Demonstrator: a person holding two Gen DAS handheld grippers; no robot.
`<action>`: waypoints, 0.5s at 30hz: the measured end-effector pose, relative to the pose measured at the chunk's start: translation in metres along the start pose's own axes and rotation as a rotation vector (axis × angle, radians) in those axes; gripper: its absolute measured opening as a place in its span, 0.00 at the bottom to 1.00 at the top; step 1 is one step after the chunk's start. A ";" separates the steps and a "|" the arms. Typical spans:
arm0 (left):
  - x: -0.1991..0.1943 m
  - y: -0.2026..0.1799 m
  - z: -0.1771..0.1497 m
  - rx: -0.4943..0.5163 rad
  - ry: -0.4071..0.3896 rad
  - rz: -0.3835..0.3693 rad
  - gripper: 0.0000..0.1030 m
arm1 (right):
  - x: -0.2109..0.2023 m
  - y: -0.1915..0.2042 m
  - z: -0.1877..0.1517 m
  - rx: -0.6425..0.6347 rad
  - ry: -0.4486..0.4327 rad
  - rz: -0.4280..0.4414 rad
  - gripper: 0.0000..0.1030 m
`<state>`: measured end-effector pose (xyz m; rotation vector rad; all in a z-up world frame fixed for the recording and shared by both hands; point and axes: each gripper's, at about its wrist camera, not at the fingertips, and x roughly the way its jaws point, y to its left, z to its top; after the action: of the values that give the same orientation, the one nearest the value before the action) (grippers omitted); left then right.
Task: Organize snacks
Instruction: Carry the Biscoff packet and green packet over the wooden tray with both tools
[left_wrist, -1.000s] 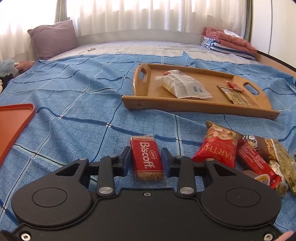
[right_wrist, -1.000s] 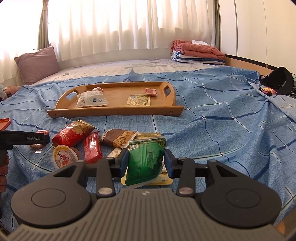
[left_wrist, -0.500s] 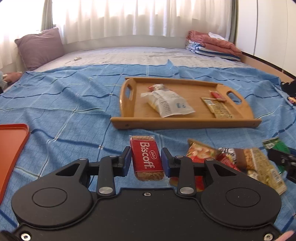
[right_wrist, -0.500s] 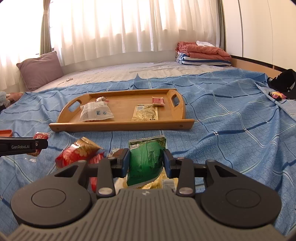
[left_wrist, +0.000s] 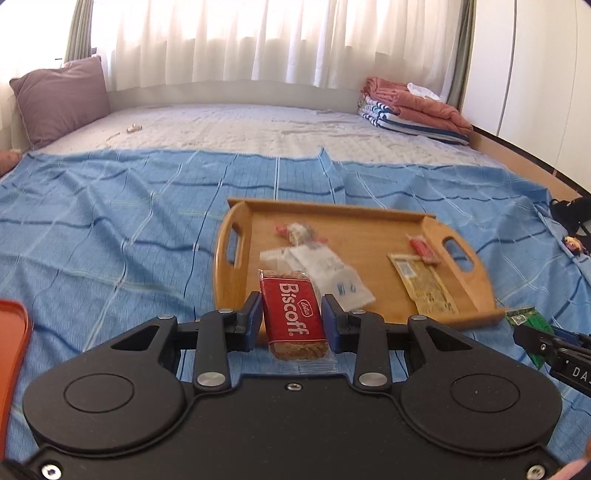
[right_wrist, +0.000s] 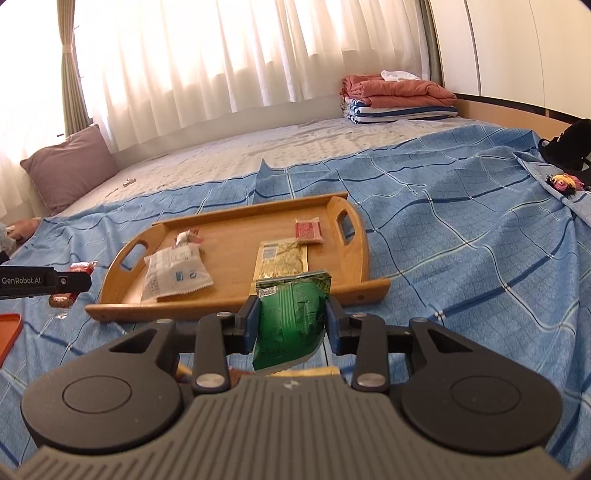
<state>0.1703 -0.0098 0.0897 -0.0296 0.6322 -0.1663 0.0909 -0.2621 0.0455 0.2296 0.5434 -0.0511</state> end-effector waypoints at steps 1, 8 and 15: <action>0.005 -0.001 0.006 -0.001 0.003 -0.003 0.32 | 0.004 -0.001 0.005 0.005 0.005 0.004 0.39; 0.051 -0.004 0.046 0.011 0.035 -0.011 0.32 | 0.048 -0.009 0.039 0.027 0.065 0.040 0.39; 0.108 -0.016 0.086 0.018 0.067 -0.060 0.32 | 0.108 -0.022 0.080 0.082 0.138 0.059 0.39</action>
<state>0.3042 -0.0450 0.0969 -0.0254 0.6970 -0.2314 0.2214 -0.3009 0.0520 0.3310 0.6721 -0.0002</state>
